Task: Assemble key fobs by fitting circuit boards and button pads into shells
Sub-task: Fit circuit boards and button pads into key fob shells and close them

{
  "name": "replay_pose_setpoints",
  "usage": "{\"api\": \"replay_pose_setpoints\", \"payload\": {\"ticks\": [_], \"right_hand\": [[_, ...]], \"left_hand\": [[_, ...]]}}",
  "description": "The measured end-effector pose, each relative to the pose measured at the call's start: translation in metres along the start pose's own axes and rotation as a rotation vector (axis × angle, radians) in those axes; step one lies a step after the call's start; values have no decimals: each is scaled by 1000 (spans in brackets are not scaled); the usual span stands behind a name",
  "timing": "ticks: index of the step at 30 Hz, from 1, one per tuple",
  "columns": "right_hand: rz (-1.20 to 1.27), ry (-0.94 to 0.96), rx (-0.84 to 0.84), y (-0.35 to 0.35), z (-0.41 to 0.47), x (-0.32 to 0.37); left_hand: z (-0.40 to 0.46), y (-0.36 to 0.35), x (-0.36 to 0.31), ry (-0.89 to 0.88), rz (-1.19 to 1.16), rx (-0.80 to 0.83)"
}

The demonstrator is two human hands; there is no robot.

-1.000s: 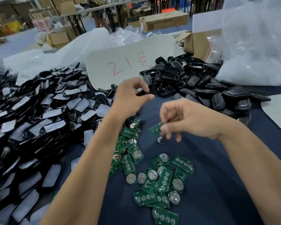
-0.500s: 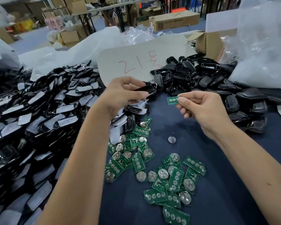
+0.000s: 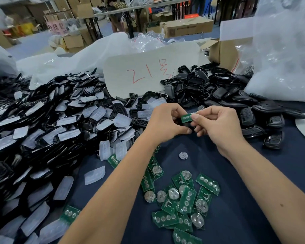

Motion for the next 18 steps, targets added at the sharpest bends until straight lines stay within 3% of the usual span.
{"api": "replay_pose_setpoints", "payload": {"ticks": [18], "right_hand": [[-283,-23,-41,1,-1,-2]], "left_hand": [[-3,-1,6,56,-86,11]]}}
Point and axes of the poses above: each hand's wrist, its own z-axis towards the middle knuckle, its own y-axis out of the back of the hand, x = y × z, the point moved 9 cm from there along z, towards the middle knuckle, and after that the axes turned 2 degrees about -y, right-handed, at the moved point
